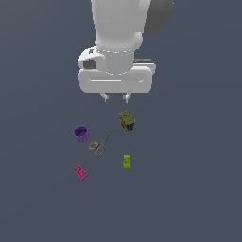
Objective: Pick up a designated object from a clutter of objects.
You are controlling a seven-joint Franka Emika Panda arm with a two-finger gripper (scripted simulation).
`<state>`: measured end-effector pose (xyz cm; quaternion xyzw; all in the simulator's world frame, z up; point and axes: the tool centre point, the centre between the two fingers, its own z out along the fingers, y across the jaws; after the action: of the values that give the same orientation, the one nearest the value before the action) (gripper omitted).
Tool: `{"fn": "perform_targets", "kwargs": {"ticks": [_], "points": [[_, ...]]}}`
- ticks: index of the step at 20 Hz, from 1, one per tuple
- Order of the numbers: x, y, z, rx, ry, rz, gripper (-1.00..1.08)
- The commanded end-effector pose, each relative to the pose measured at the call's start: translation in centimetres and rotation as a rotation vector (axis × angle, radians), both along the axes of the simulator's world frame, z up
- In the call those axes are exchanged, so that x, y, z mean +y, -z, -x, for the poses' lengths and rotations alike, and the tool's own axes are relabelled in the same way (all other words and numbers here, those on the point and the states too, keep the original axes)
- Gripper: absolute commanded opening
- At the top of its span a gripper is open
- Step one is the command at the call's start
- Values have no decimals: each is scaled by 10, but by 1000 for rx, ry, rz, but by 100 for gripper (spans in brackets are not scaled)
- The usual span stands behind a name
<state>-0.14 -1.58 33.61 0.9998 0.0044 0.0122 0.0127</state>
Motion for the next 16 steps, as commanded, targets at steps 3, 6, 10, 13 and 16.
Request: {"fn": "perform_targets", "kwargs": {"ticks": [3,6,10,13,16], "points": [[-5,4,0,10,22,-9,28],[-13,14,0,29,66,-26,28],[-32,33,1,70,162,-63,28],[-52,54,3,113,266,-101,28],[-76,80,8,166,397,-147,28]]}}
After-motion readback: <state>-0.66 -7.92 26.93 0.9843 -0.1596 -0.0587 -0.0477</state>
